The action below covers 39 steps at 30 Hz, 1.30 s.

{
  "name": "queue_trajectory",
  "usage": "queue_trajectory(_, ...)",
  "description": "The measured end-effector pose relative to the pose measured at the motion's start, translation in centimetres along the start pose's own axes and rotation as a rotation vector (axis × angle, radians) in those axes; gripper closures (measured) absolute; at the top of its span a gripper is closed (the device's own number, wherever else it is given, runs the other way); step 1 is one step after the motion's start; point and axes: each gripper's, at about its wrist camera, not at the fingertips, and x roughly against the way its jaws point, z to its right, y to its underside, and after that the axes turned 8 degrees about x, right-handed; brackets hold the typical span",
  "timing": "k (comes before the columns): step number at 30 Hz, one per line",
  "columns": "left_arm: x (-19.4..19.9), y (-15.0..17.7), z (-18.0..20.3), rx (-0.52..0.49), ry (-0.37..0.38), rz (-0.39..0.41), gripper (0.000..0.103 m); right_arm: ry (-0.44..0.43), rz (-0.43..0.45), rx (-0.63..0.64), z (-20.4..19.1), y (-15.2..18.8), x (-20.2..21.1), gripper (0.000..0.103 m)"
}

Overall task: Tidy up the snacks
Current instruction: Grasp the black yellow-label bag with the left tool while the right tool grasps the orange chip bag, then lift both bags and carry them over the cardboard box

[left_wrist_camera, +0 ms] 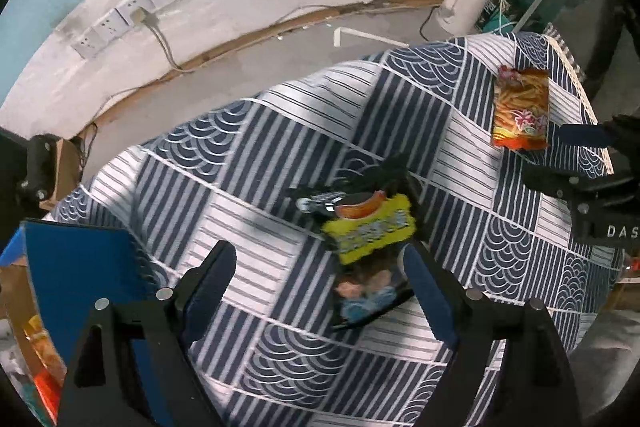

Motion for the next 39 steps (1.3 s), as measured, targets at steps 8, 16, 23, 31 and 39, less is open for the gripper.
queue_trajectory(8, -1.5, 0.1, 2.3, 0.028, -0.026, -0.017, 0.016, -0.024, 0.05, -0.122, 2.7, -0.7, -0.4, 0.026)
queue_trajectory(16, -4.1, -0.2, 3.2, 0.02, -0.091, -0.054, 0.016, -0.054, 0.058, -0.254, 5.6, -1.8, -2.4, 0.026)
queue_trajectory(23, -5.1, -0.6, 2.3, -0.003, -0.089, -0.056, 0.009, -0.032, 0.036, -0.266, 6.1, -2.4, -4.2, 0.026)
queue_trajectory(31, -6.0, -0.2, -0.1, 0.015, -0.036, -0.069, 0.006, 0.024, -0.016, -0.129, 4.9, -2.5, -5.4, 0.03)
queue_trajectory(39, -6.5, 0.9, 0.6, -0.006, -0.037, -0.071, 0.005, 0.074, -0.056, 0.069, 3.0, -1.0, -4.8, 0.045)
